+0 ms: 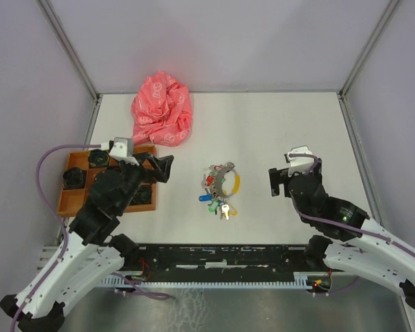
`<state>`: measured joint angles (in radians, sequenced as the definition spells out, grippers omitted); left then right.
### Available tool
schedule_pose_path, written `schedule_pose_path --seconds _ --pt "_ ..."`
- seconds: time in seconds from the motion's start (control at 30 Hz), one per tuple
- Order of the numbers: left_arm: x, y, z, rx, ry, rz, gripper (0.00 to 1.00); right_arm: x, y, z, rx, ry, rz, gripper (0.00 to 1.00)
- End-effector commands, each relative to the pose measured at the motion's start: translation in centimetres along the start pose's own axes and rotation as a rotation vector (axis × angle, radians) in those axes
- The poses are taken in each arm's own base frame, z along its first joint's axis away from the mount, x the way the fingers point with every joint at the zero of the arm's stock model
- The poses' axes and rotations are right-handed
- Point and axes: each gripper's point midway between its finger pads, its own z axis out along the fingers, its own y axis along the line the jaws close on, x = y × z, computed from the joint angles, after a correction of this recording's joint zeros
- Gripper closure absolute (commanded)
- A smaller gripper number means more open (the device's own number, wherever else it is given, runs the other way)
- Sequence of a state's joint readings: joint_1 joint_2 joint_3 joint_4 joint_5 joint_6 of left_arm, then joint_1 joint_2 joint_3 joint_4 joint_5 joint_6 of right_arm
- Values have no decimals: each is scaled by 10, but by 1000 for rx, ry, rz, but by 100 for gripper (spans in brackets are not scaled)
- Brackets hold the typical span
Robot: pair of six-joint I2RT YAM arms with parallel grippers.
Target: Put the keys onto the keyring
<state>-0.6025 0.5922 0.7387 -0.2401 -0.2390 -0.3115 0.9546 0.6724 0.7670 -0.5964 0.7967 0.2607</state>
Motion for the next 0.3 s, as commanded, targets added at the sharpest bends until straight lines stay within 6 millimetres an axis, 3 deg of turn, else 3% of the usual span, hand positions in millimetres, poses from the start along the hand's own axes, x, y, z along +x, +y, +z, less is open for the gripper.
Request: schedule_pose_path --seconds 0.0,0.27 --pt "10 19 -13 -48 -18 57 1 -17 -15 -8 51 -50 56 0" --pt "12 21 -17 -60 -12 42 1 -22 -17 -12 33 -80 77 0"
